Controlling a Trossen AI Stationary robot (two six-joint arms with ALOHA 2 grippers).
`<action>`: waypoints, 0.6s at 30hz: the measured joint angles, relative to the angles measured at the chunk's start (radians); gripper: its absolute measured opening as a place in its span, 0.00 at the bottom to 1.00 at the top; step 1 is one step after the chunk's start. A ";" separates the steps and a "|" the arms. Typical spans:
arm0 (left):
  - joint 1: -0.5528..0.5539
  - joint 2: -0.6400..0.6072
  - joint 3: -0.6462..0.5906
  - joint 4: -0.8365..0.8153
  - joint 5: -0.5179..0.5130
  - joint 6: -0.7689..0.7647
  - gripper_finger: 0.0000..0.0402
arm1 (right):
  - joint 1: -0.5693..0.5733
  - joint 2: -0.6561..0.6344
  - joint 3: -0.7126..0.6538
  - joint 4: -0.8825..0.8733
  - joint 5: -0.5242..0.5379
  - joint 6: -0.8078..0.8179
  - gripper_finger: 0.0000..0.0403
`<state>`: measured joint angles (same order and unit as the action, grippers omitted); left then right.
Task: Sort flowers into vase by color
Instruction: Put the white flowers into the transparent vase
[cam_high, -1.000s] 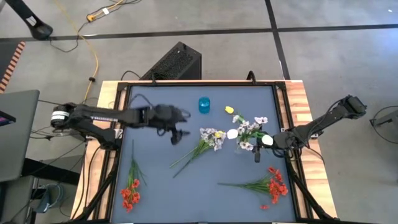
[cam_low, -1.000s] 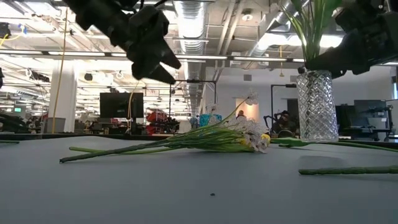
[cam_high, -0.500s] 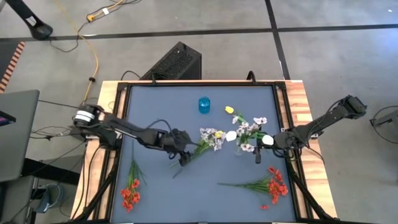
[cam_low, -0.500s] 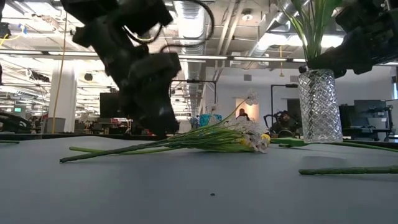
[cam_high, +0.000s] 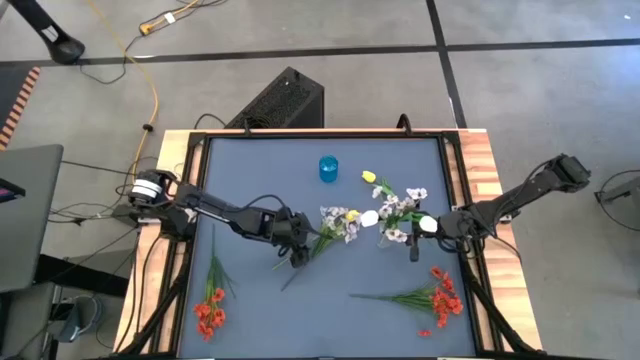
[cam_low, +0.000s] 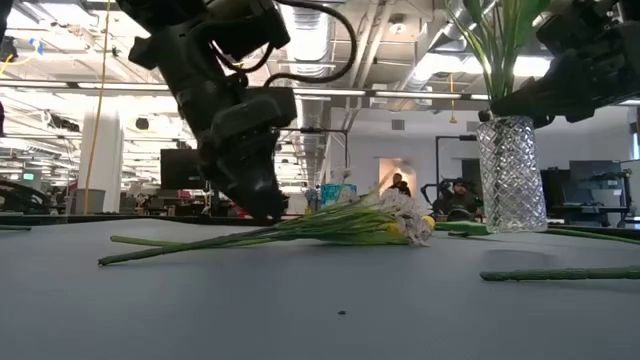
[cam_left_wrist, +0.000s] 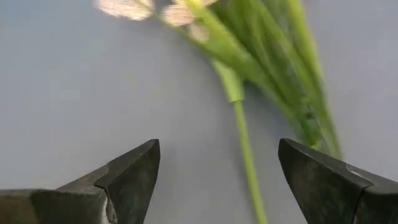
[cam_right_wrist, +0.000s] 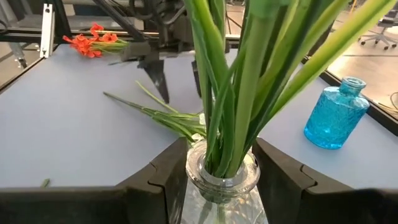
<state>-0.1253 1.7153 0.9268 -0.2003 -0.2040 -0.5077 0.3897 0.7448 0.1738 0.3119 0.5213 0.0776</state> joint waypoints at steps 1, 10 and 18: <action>0.005 -0.012 -0.001 -0.017 -0.003 0.006 0.79 | 0.000 0.000 0.000 0.000 0.000 0.000 0.46; 0.000 -0.059 0.000 0.045 0.240 0.076 0.79 | 0.000 0.001 0.000 -0.016 0.000 0.000 0.46; -0.020 0.024 0.000 0.081 0.251 0.024 0.79 | 0.000 0.001 0.000 -0.016 0.000 0.000 0.46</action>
<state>-0.1456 1.7395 0.9264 -0.1197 0.0473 -0.4834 0.3901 0.7457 0.1741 0.2958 0.5209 0.0776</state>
